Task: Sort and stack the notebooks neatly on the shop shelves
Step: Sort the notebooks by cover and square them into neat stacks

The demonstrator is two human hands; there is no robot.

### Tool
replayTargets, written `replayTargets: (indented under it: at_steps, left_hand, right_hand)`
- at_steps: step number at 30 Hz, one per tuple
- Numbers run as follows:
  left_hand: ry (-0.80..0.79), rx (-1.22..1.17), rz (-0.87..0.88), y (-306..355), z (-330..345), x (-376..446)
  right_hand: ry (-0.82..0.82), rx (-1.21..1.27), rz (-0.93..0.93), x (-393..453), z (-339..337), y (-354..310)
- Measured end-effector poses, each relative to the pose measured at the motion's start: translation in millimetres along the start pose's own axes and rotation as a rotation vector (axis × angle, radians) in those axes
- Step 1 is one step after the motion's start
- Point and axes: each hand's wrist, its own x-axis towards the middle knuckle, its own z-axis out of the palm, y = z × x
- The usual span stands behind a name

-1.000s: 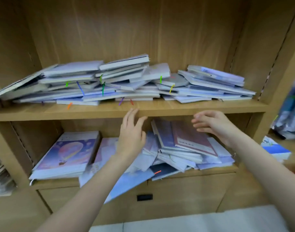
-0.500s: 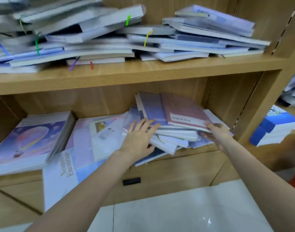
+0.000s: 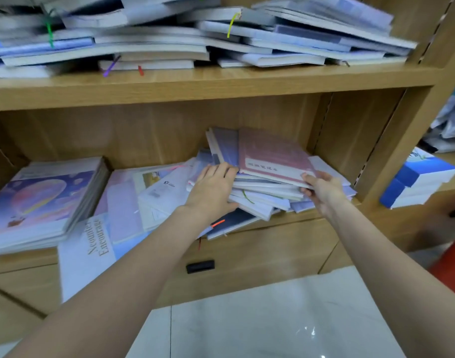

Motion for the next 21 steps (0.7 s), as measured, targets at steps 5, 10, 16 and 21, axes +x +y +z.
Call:
replayTargets:
  at_steps: [5,10,16,21]
  left_hand:
    - [0.050,-0.110,-0.023,-3,1,-3]
    - [0.151,-0.176,-0.058,-6,9,4]
    - [0.147,-0.048,-0.057,-9,13,23]
    - [0.134,-0.053,-0.043,-16,10,22]
  right_hand:
    - [0.022,-0.058,-0.022,-4,7,9]
    - [0.005,0.018,-0.040,-4,9,14]
    - [-0.030,0.024,-0.067,7,7,18]
    - [-0.055,0.002,-0.072,0,9,14]
